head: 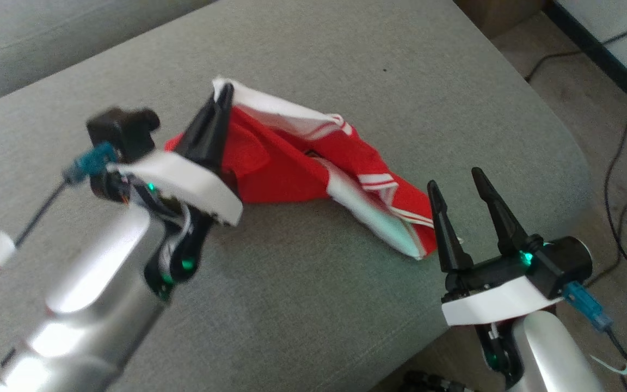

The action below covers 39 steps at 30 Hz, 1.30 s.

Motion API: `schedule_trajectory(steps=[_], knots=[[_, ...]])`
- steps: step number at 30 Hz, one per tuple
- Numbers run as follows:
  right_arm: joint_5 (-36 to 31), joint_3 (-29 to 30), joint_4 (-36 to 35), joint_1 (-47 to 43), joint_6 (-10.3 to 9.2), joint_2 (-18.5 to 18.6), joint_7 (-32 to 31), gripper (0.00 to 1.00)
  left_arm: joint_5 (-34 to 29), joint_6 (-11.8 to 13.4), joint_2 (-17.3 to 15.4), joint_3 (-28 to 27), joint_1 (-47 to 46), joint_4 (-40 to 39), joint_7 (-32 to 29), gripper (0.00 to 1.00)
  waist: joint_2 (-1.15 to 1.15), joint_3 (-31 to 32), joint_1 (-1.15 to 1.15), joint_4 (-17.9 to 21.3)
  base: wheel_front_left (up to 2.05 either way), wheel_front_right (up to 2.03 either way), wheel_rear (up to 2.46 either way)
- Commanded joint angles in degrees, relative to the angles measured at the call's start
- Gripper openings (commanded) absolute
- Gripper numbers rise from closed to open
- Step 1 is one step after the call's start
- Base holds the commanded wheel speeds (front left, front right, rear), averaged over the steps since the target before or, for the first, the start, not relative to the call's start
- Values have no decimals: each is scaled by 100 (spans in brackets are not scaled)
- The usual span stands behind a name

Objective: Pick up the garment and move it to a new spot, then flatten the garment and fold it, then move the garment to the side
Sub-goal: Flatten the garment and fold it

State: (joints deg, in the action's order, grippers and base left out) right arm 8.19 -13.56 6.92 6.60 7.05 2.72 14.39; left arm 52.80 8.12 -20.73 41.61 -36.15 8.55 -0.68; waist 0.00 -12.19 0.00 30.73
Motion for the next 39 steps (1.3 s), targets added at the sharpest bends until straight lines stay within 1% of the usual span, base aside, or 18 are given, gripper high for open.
schedule_trajectory(steps=[1,5,9,10,11,12,15,17,21,23,25,28,34,38,39], knots=[[36,-114,-211,162,44,16,61,100,57,-3,-137,-260,-306,-96,-61,0,0,-107,0,90,0,0,0],[129,-60,-317,146,44,16,61,100,14,-49,-128,-272,-884,533,-348,0,0,-309,0,136,0,0,0],[184,-60,-388,152,44,16,61,100,-87,-218,128,-83,-1251,1388,-427,0,0,-490,0,155,0,0,0],[189,-62,-401,156,44,16,61,100,-114,-268,216,-42,-1313,1594,-382,3,0,-521,0,156,0,0,0],[192,-62,-411,159,44,16,61,100,-137,-316,315,-15,-1367,1784,-301,41,0,-546,0,155,0,0,0],[193,-60,-420,162,44,16,61,100,-156,-362,415,0,-1415,1956,-197,100,0,-569,0,153,0,0,0],[189,-47,-435,169,44,16,61,100,-163,-521,677,36,-1487,2378,69,100,0,-596,0,143,0,0,0],[173,-42,-428,174,44,16,61,100,-174,-617,770,66,-1512,2574,186,100,0,-597,0,131,0,0,0],[143,-84,-375,196,44,16,61,100,-287,-694,766,116,-1483,2667,468,100,0,-546,0,99,0,0,0],[137,-123,-326,214,44,16,61,100,-261,-683,659,85,-1283,2449,585,100,0,-475,0,71,0,0,0],[127,-168,-286,221,44,16,61,100,-233,-623,522,59,-1075,2183,607,100,0,-417,0,50,0,0,0],[94,-178,-241,215,44,16,61,100,-205,-445,301,23,-735,1608,599,100,0,-357,0,-48,0,0,0],[22,-145,-223,240,44,16,61,100,-380,36,-257,203,-110,502,240,100,0,-323,0,-242,0,0,0],[1,-163,-217,278,44,16,61,100,-461,285,-511,336,161,-56,-31,100,0,-345,0,-277,0,0,0],[1,-163,-217,278,44,16,61,100,-461,285,-511,336,161,-56,-31,100,0,-345,0,-277,0,0,0]])
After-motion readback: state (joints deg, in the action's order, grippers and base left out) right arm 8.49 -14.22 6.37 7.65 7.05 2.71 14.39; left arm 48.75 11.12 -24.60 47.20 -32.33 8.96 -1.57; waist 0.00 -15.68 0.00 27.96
